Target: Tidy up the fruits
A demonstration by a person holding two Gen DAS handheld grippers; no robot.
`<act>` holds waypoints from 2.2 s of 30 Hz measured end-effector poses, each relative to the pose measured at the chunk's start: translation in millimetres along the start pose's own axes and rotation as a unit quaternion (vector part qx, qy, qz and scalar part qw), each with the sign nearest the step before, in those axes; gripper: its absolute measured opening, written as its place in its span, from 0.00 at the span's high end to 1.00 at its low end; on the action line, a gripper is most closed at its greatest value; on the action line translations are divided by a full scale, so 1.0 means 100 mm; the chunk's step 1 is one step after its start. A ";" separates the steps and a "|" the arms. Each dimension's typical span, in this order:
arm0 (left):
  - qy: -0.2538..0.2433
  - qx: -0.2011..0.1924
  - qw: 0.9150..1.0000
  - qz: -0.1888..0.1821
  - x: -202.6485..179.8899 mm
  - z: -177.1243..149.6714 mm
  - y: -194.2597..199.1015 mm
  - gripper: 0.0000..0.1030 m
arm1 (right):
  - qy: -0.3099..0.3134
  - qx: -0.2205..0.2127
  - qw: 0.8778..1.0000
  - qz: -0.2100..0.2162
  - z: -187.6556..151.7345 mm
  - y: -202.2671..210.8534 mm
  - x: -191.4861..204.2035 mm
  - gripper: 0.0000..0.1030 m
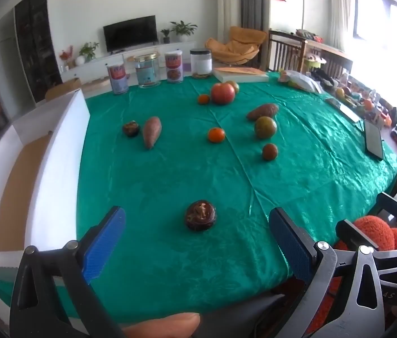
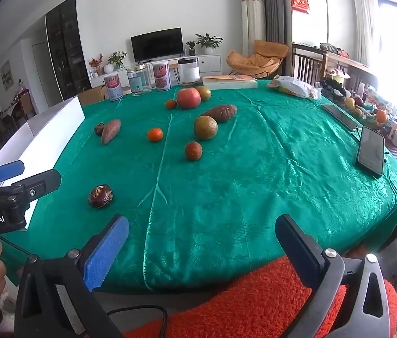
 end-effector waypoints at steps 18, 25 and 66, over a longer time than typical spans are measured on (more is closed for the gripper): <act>0.014 0.004 1.000 0.002 0.04 -0.02 -0.08 0.01 | 0.003 0.004 1.000 0.001 -0.06 -0.04 0.00 0.00; 0.011 0.000 1.000 0.002 0.03 -0.03 -0.08 0.01 | 0.001 0.008 1.000 0.000 -0.07 -0.04 0.00 0.00; 0.020 -0.001 1.000 0.007 0.09 -0.01 -0.07 0.01 | 0.000 0.010 1.000 0.000 -0.08 -0.06 -0.02 0.00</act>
Point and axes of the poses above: each gripper's, at about its wrist camera, not at the fingertips, and y roughly against the way its jaws point, x to its left, z to its top, the point moved 2 cm from there along -y, roughly the way its jaws point, and after that the axes turned 10 degrees about -x, right-handed, at the moved point
